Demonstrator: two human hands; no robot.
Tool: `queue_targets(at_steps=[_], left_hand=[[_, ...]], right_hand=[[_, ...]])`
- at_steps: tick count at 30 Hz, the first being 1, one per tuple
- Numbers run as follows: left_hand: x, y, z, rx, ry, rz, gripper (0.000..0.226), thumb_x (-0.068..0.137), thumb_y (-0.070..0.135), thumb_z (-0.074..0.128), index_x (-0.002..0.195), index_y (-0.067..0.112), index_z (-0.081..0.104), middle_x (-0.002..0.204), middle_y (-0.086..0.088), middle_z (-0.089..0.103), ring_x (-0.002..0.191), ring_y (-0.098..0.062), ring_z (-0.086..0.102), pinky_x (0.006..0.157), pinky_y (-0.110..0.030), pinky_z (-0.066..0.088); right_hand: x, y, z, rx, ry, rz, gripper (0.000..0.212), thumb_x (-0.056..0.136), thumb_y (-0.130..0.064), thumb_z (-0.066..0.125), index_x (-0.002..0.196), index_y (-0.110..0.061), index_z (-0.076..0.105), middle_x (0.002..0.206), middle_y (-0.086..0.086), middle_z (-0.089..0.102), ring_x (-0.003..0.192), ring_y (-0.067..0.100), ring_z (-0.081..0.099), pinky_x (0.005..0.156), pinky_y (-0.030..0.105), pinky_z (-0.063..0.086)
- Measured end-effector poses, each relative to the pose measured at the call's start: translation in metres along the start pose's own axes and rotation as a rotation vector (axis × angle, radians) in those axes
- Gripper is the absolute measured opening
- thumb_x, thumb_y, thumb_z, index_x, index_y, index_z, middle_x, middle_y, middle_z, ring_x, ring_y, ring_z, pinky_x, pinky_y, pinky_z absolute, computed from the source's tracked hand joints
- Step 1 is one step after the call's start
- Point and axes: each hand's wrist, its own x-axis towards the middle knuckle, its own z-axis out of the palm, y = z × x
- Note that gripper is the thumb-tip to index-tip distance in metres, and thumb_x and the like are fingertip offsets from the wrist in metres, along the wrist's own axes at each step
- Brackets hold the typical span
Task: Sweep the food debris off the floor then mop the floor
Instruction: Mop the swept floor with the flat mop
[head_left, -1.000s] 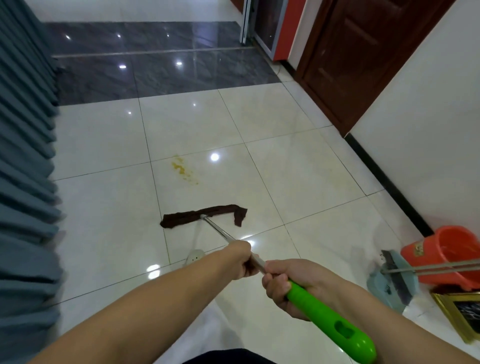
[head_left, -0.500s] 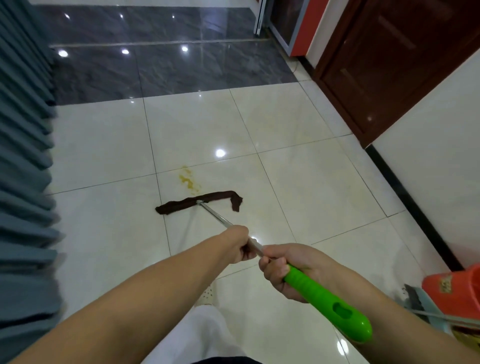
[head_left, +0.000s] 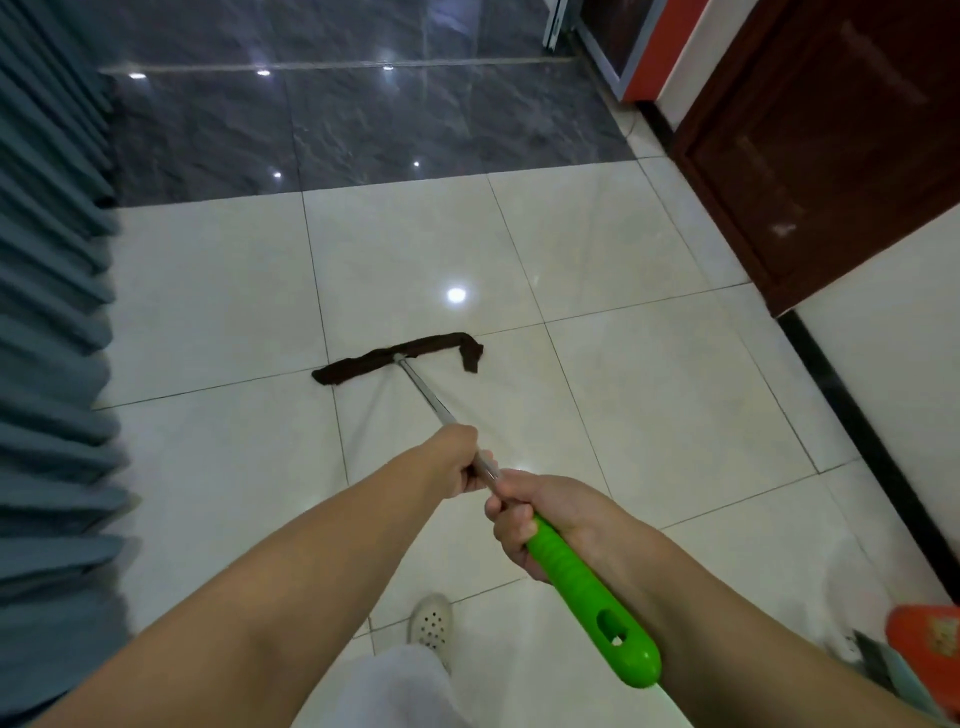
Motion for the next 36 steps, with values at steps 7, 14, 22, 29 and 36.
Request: queue_targets(at_steps=[7, 14, 22, 29, 36], left_hand=[[0.029, 0.052, -0.016, 0.014, 0.03, 0.058, 0.014, 0.101, 0.016, 0.029, 0.105, 0.007, 0.039, 0.074, -0.008, 0.049, 0.06, -0.015, 0.048, 0.051, -0.026, 0.043], [0.034, 0.042, -0.007, 0.05, 0.039, 0.045, 0.015, 0.101, 0.017, 0.029, 0.104, 0.006, 0.039, 0.073, -0.008, 0.05, 0.06, -0.016, 0.049, 0.056, -0.028, 0.046], [0.011, -0.007, 0.058, 0.008, -0.002, 0.008, 0.019, 0.1, 0.015, 0.027, 0.101, 0.005, 0.043, 0.074, -0.008, 0.052, 0.061, -0.017, 0.052, 0.057, -0.028, 0.047], [-0.028, -0.049, 0.145, 0.006, -0.03, -0.083, 0.029, 0.099, 0.012, 0.027, 0.078, 0.004, 0.045, 0.072, -0.008, 0.053, 0.059, -0.018, 0.054, 0.052, -0.026, 0.048], [-0.041, -0.09, 0.235, 0.038, -0.085, -0.175, 0.03, 0.097, 0.014, 0.027, 0.092, 0.001, 0.053, 0.072, -0.008, 0.056, 0.058, -0.017, 0.056, 0.036, -0.018, 0.046]], right_hand=[[0.037, -0.041, 0.036, -0.015, -0.023, 0.0, 0.022, 0.097, -0.005, 0.043, 0.08, -0.014, 0.054, 0.062, 0.005, 0.048, 0.026, 0.004, 0.034, 0.028, 0.008, 0.031], [0.039, -0.037, 0.018, -0.032, -0.026, 0.009, 0.022, 0.097, -0.006, 0.043, 0.084, -0.017, 0.058, 0.059, 0.006, 0.048, 0.028, 0.004, 0.034, 0.03, 0.008, 0.032], [-0.011, -0.034, -0.059, -0.087, -0.01, 0.063, 0.015, 0.098, -0.009, 0.045, 0.096, -0.016, 0.058, 0.055, 0.006, 0.049, 0.028, 0.006, 0.036, 0.028, 0.01, 0.032], [-0.071, -0.039, -0.149, 0.023, -0.012, 0.118, 0.01, 0.096, -0.009, 0.052, 0.102, -0.016, 0.057, 0.057, 0.008, 0.047, 0.029, 0.008, 0.037, 0.026, 0.012, 0.033], [-0.122, -0.038, -0.234, 0.116, -0.05, 0.094, 0.033, 0.08, -0.001, 0.059, 0.109, -0.017, 0.059, 0.059, 0.009, 0.043, 0.03, 0.008, 0.033, 0.024, 0.013, 0.031]])
